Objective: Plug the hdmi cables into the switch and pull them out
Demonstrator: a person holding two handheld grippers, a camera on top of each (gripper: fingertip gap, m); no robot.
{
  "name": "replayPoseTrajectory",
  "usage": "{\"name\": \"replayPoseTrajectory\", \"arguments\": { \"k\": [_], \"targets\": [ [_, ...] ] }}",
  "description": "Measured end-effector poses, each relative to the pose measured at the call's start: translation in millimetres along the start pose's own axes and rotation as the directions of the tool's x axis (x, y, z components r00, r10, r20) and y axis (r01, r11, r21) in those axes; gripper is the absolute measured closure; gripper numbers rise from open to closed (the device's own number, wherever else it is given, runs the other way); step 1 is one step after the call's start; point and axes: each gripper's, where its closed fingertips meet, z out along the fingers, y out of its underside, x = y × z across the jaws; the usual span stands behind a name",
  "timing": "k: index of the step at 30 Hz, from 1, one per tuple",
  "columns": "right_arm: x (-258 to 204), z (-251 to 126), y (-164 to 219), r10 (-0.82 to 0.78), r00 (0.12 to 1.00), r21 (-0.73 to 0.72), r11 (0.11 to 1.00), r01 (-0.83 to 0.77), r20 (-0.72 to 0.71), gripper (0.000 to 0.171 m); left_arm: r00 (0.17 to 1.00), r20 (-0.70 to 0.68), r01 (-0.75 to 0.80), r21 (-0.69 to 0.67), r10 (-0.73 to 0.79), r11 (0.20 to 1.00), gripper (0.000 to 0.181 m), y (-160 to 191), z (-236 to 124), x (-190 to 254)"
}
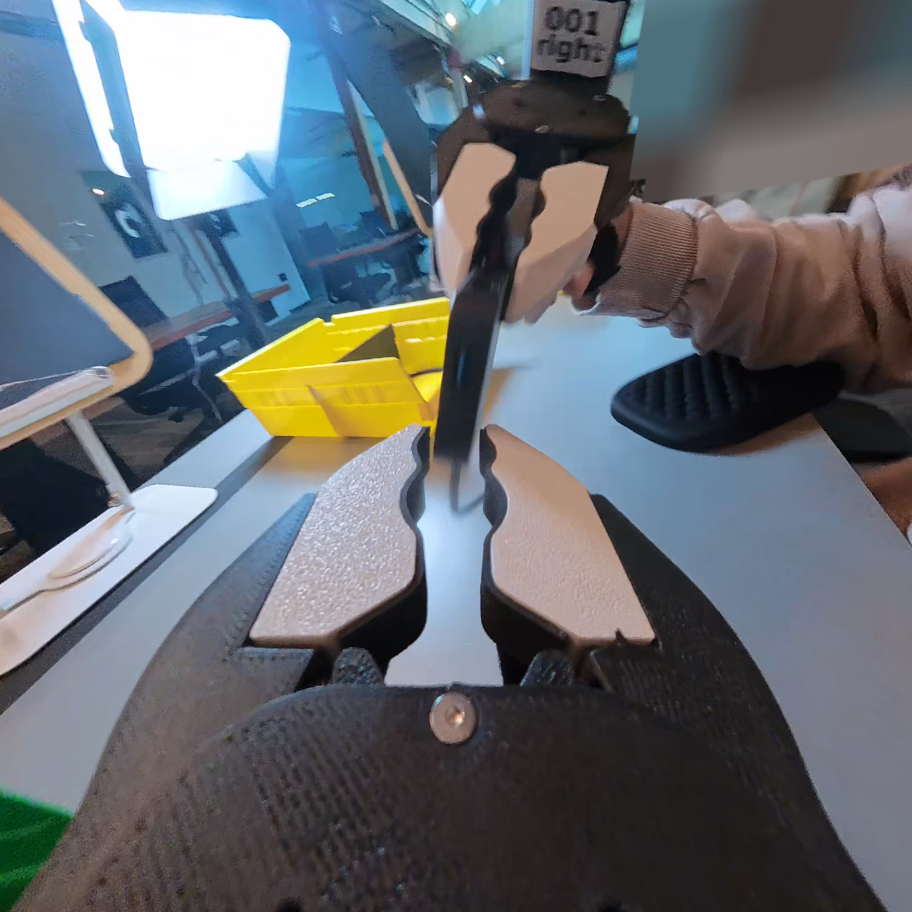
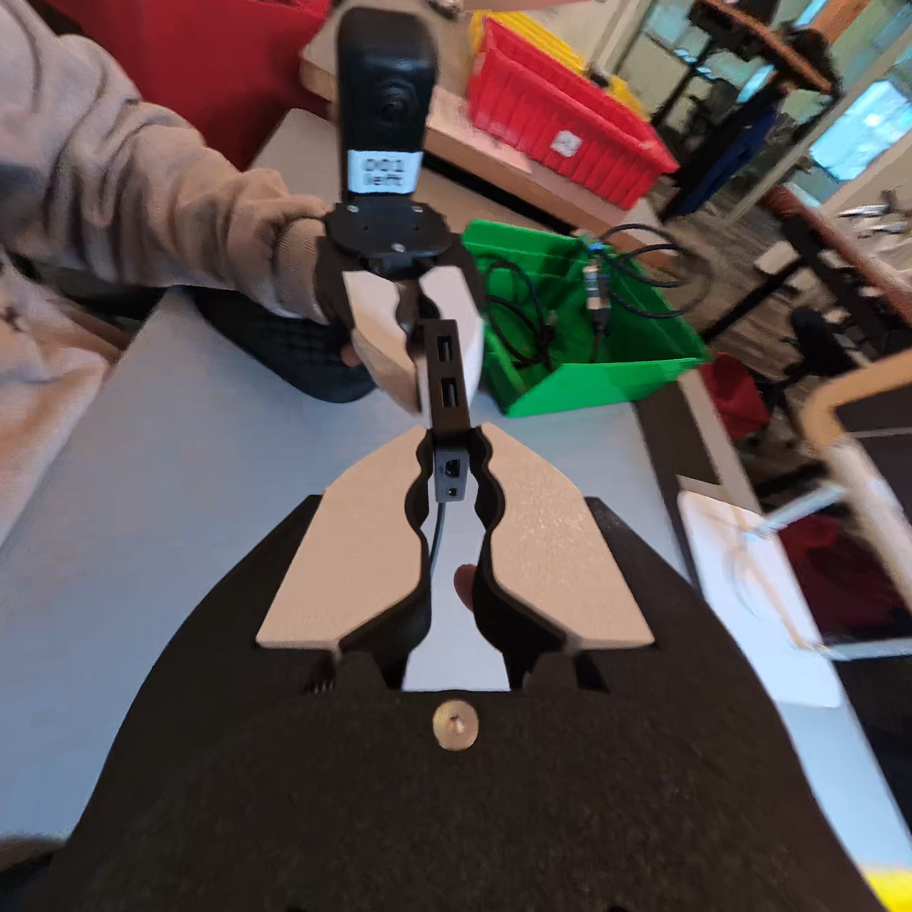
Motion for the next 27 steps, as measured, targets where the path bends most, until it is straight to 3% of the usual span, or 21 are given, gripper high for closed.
{"name": "replayPoseTrajectory", "arguments": {
  "k": [3,6,9,16,20,22,25,27],
  "targets": [
    [70,-62,-2,-0.086,0.95,-0.105,0.993,0.057,-0.302,0.157,0.995,0.068,0.068,0.052,-0.072,0.996,0.166,-9,-18,-25],
    [158,-128,27,-0.267,0.783,-0.359,0.931,0.06,-0.562,0.157,0.985,0.138,0.099,0.071,-0.108,0.993,0.178,-6,-36,-46],
    [226,-164,81,-0.425,0.679,-0.581,0.814,-0.002,-0.598,0.157,0.969,0.231,0.085,0.007,-0.084,0.996,0.181,7,-49,-62],
    [288,-158,237,-0.423,0.761,-0.78,0.602,-0.17,-0.492,0.156,0.946,0.323,0.056,-0.125,-0.013,0.991,0.181,27,-63,-72],
    [278,-140,297,-0.216,0.832,-0.753,0.58,-0.312,-0.511,0.156,0.938,0.346,0.041,-0.209,0.034,0.977,0.181,46,-72,-73],
    [274,-139,312,-0.139,0.825,-0.716,0.588,-0.377,-0.548,0.154,0.937,0.349,0.048,-0.223,0.034,0.974,0.181,52,-75,-73],
    [274,-140,298,-0.002,0.778,-0.572,0.68,-0.46,-0.628,0.145,0.943,0.334,0.067,-0.224,0.012,0.972,0.181,54,-73,-72],
    [277,-146,270,0.069,0.734,-0.436,0.766,-0.473,-0.676,0.143,0.945,0.327,0.075,-0.213,-0.001,0.974,0.181,52,-71,-71]
  ]
}}
